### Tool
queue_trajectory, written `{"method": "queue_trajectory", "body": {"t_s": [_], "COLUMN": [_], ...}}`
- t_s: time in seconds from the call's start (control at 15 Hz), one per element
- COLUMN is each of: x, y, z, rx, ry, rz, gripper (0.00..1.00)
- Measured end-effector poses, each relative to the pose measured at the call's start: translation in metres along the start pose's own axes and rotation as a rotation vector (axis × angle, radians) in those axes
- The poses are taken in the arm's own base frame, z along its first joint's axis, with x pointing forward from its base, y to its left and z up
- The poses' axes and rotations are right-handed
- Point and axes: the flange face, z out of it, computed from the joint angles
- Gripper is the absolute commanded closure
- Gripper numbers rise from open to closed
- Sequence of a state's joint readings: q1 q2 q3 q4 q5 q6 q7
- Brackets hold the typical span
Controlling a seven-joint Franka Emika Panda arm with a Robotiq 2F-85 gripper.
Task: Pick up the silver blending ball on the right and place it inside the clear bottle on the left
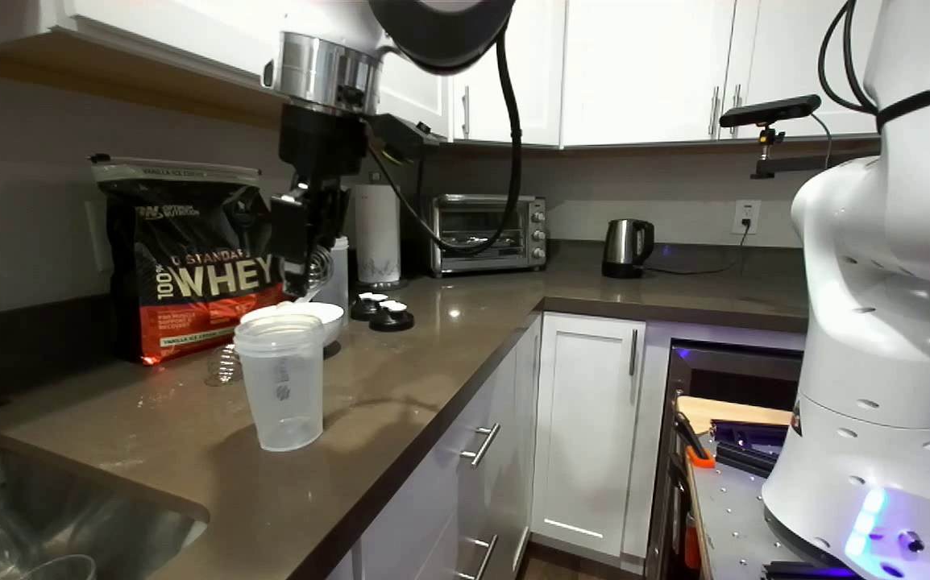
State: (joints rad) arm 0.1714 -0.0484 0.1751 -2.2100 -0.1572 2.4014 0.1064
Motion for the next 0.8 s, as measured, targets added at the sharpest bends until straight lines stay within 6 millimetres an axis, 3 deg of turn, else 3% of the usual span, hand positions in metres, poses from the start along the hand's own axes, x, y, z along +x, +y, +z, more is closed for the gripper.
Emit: {"method": "queue_trajectory", "body": {"t_s": [0.2, 0.27, 0.33, 0.4, 0.47, 0.53, 0.67, 0.8], "x": [0.004, 0.006, 0.008, 0.01, 0.013, 0.015, 0.02, 0.024], "y": [-0.005, -0.005, -0.005, -0.006, -0.006, -0.005, -0.004, -0.001], "z": [0.005, 0.008, 0.01, 0.013, 0.015, 0.018, 0.023, 0.027], "rx": [0.007, 0.011, 0.014, 0.017, 0.02, 0.023, 0.027, 0.028], "ry": [0.011, 0.02, 0.03, 0.04, 0.049, 0.056, 0.066, 0.068], "rz": [-0.007, -0.008, -0.008, -0.007, -0.007, -0.006, -0.002, 0.004], "gripper": [0.41, 0.44, 0.55, 0.37, 0.38, 0.13, 0.11, 0.02]}}
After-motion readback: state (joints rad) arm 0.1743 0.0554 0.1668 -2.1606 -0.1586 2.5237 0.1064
